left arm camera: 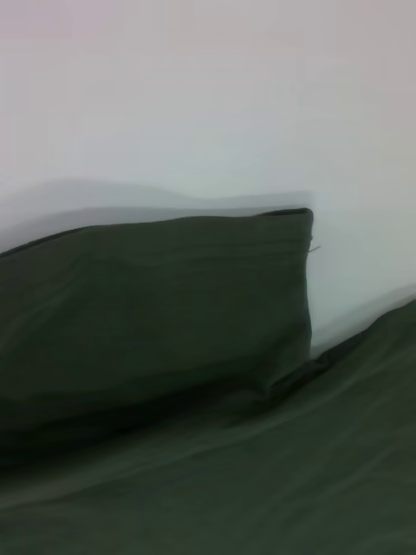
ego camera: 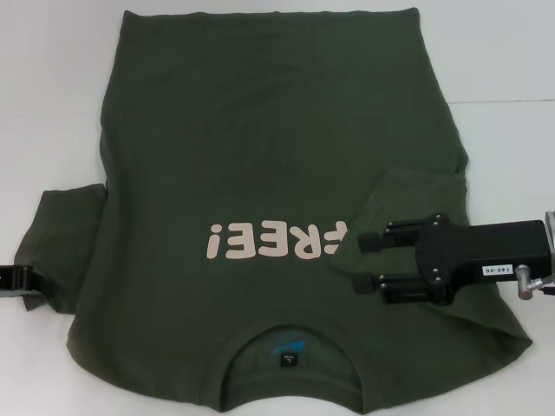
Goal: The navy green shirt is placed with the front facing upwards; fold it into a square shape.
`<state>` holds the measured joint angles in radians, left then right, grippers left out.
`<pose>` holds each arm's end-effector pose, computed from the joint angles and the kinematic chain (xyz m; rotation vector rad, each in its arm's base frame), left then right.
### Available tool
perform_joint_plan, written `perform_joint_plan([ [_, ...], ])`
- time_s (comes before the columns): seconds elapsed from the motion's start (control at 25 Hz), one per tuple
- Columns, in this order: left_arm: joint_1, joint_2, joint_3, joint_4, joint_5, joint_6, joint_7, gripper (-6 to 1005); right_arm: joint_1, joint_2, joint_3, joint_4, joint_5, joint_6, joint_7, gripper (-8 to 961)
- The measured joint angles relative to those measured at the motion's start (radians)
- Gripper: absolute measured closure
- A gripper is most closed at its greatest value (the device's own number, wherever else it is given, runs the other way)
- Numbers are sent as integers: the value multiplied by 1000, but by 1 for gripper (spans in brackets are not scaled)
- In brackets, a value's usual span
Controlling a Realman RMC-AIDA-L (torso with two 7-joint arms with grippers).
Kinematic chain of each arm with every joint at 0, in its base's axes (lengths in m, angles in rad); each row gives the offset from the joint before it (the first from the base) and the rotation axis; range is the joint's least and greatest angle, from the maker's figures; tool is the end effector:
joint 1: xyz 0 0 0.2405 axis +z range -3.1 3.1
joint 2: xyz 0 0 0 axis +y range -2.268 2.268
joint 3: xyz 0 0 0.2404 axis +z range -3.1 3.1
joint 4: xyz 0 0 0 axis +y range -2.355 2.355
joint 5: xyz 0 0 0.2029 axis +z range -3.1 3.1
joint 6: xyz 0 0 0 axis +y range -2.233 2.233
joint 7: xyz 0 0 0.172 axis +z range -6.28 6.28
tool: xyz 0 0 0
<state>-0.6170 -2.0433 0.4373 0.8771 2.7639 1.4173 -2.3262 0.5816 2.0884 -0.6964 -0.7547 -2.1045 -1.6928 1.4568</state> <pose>-0.3334 0.3452 0.0461 -2.0616 -1.6675 -0.0058 0.2109 0.3208 -0.0145 -2.9082 0.5426 0.6394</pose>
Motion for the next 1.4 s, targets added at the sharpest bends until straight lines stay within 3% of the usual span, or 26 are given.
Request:
perform_joint_plan([
  [0.72, 2, -1, 8, 15, 2, -8, 0, 967, 0, 1, 0, 0, 9, -2, -1, 280],
  [1.4, 28, -5, 0, 42, 57, -138, -26, 968, 0, 2, 0, 1, 9, 3, 0, 280],
])
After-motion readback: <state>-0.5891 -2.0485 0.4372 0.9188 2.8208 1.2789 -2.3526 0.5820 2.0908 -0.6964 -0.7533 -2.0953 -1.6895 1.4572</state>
